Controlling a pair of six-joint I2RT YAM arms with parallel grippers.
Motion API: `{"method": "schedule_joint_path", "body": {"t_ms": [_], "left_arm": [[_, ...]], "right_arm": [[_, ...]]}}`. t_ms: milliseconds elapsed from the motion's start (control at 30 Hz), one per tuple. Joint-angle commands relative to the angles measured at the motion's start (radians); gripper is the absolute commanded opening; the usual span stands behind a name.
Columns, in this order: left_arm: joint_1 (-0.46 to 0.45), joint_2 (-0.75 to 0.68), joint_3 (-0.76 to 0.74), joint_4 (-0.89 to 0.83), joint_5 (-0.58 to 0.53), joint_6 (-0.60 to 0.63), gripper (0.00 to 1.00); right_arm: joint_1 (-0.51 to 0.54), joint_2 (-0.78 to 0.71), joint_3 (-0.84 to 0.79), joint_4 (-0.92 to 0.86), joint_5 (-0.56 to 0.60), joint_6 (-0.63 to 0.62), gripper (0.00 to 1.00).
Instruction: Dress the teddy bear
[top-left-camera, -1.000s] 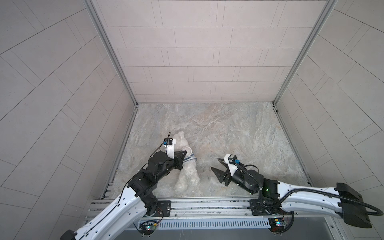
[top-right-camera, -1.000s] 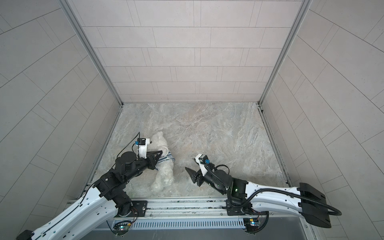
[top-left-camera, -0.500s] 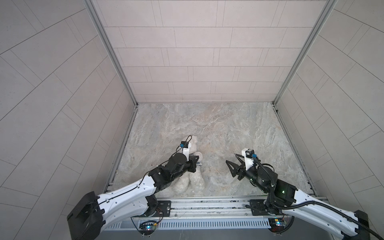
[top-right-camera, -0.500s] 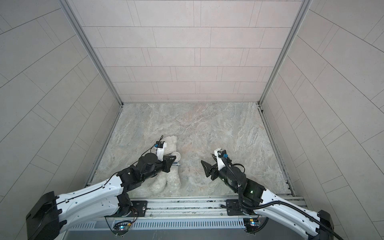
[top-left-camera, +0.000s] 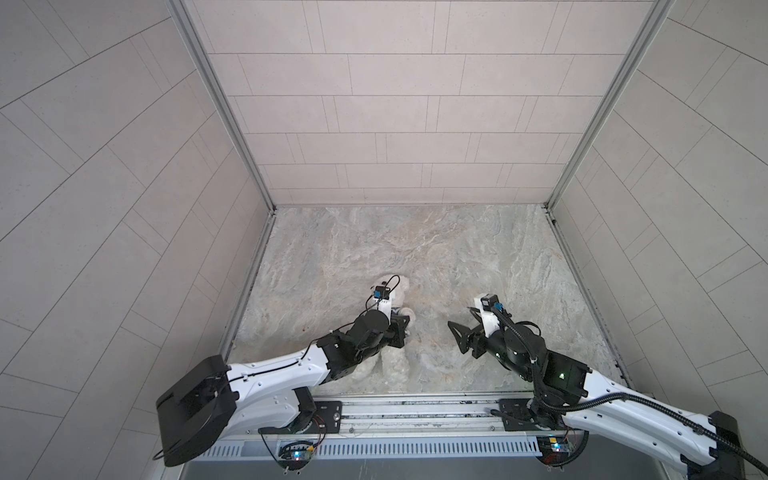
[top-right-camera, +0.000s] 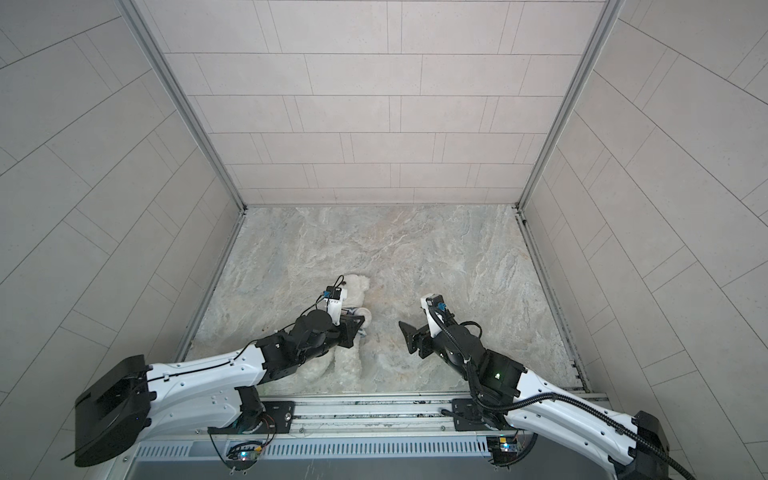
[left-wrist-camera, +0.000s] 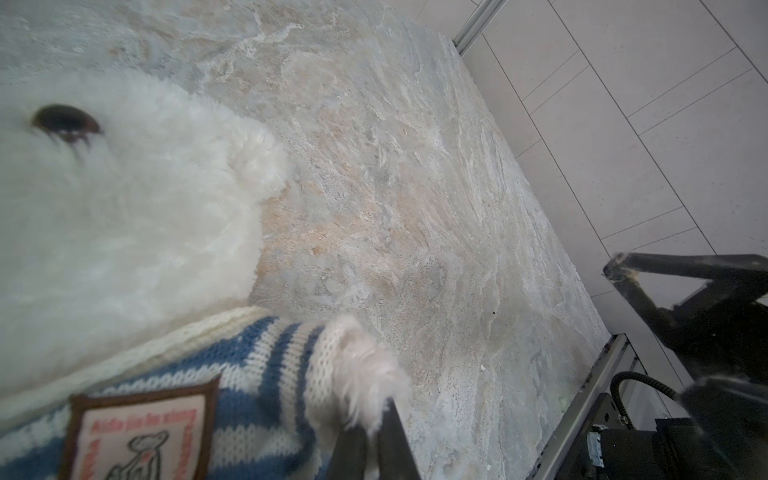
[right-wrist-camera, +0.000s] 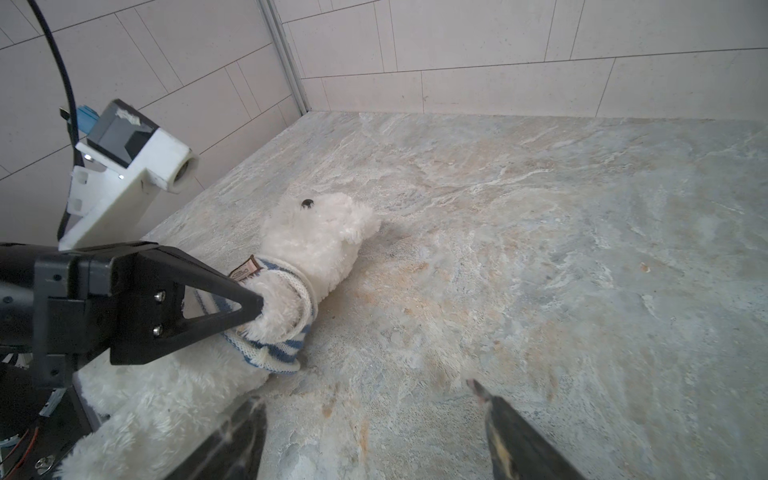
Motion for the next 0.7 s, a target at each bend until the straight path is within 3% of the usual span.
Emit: {"method": "schedule_joint_path", "body": {"t_ms": [0,233,433,667], "left_arm": [[-0.015,-0.003,0.031,0.070,0.022,-0.017,0.27],[-0.014,-0.149,0.022,-0.016,0.049,0.033,0.46],[0.033,-0.286,0.017,-0.155,0.026,0.049,0.46],[0.198,-0.313,0.018,-0.306,0.063,0.075,0.41]], "right_arm": [[-0.004,0.034,0.015,0.013,0.008,-0.016,0.84],[-0.004,0.148,0.044,0.056,-0.002,-0.034,0.85],[-0.005,0.232,0.039,0.183,-0.012,-0.020,0.85],[-0.005,0.395,0.122,0.275,-0.101,-0.026,0.85]]}}
